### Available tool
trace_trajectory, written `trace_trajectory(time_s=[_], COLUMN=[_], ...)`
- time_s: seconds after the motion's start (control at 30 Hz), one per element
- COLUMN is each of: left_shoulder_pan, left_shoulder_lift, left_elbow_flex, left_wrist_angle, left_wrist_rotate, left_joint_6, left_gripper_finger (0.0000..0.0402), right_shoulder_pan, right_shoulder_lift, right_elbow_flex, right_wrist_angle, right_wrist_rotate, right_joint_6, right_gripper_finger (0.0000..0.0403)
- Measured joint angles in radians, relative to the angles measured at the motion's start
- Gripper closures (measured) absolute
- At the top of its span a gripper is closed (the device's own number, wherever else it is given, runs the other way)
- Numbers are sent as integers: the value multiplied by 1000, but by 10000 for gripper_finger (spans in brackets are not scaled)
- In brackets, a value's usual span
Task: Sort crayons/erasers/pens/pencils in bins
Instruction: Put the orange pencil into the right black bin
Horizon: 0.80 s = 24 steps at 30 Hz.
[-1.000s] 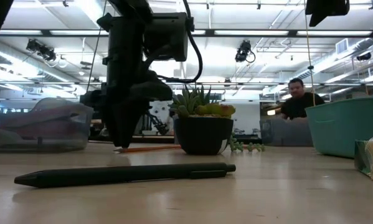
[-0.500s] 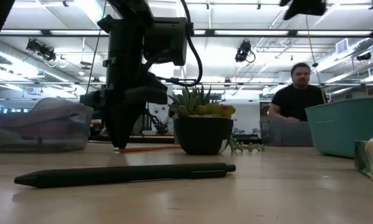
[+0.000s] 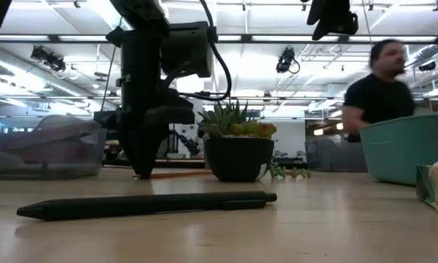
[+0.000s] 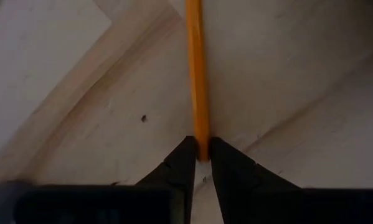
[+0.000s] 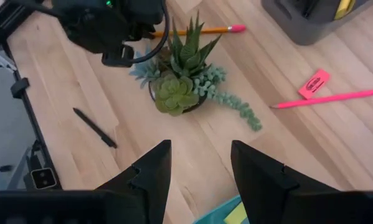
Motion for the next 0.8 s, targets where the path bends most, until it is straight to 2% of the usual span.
trace_trajectory(time_s=[0.13, 0.3, 0.8], left_shoulder_pan=[-14, -17, 57], left_shoulder_lift=[0, -6, -53], left_elbow_flex=[-4, 1, 48], left_wrist_angle=[23, 18, 18], left_wrist_rotate=[-23, -31, -95], left_joint_6=[-36, -9, 101], left_gripper_finger=[351, 387, 398], right_shoulder_pan=[-39, -88, -129], right_shoulder_lift=[-7, -10, -10], right_elbow_flex=[0, 0, 0], right_wrist_angle=[4, 23, 49], right_wrist_rotate=[0, 0, 10], right_joint_6=[-9, -10, -17], right_gripper_finger=[230, 230, 230])
